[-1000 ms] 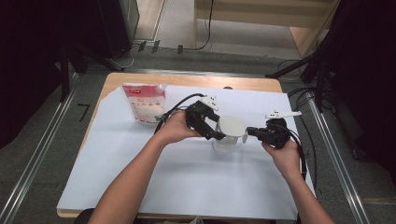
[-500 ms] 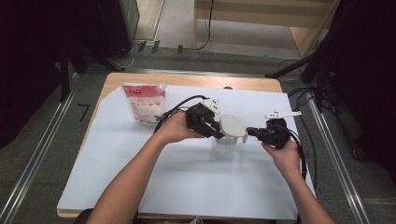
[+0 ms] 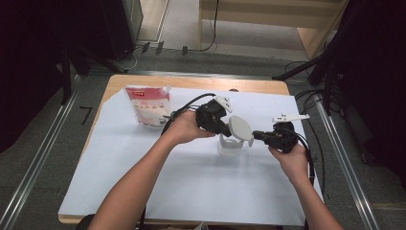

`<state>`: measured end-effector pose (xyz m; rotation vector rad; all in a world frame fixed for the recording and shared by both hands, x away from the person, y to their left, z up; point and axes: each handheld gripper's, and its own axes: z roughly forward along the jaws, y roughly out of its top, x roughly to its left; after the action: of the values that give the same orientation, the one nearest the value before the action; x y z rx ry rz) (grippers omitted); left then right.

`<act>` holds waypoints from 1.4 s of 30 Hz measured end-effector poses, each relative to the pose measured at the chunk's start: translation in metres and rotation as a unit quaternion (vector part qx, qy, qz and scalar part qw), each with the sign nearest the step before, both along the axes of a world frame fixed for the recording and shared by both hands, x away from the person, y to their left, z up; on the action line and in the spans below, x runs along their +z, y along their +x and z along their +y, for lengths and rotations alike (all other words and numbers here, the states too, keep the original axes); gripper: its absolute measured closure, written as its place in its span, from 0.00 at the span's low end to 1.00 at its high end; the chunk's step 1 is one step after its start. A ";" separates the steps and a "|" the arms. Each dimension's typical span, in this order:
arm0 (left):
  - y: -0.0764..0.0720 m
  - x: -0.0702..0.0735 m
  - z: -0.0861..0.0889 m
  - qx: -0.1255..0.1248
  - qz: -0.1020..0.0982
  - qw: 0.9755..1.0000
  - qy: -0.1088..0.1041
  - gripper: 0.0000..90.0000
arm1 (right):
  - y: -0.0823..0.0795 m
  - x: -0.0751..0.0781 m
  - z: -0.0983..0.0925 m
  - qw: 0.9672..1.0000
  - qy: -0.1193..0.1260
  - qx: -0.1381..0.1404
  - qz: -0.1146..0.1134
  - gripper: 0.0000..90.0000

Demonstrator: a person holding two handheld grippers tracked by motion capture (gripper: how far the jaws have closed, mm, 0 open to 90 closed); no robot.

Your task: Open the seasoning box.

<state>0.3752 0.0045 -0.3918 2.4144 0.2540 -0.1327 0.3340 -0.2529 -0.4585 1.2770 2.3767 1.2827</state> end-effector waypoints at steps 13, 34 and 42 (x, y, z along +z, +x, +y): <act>0.012 0.013 -0.018 0.013 0.023 1.000 -0.016 1.00 | -0.002 -0.002 -0.003 1.000 0.020 -0.001 0.007 1.00; 0.012 0.014 -0.047 0.013 0.014 1.000 -0.002 1.00 | -0.005 -0.002 -0.002 1.000 0.017 0.004 0.002 1.00; 0.012 0.022 -0.024 0.045 0.013 0.999 -0.010 0.70 | -0.009 0.005 -0.013 0.999 0.031 -0.006 -0.006 0.86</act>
<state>0.3868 -0.0196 -0.3700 2.3771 0.3719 -0.1262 0.3252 -0.2654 -0.4531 1.2939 2.3341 1.3661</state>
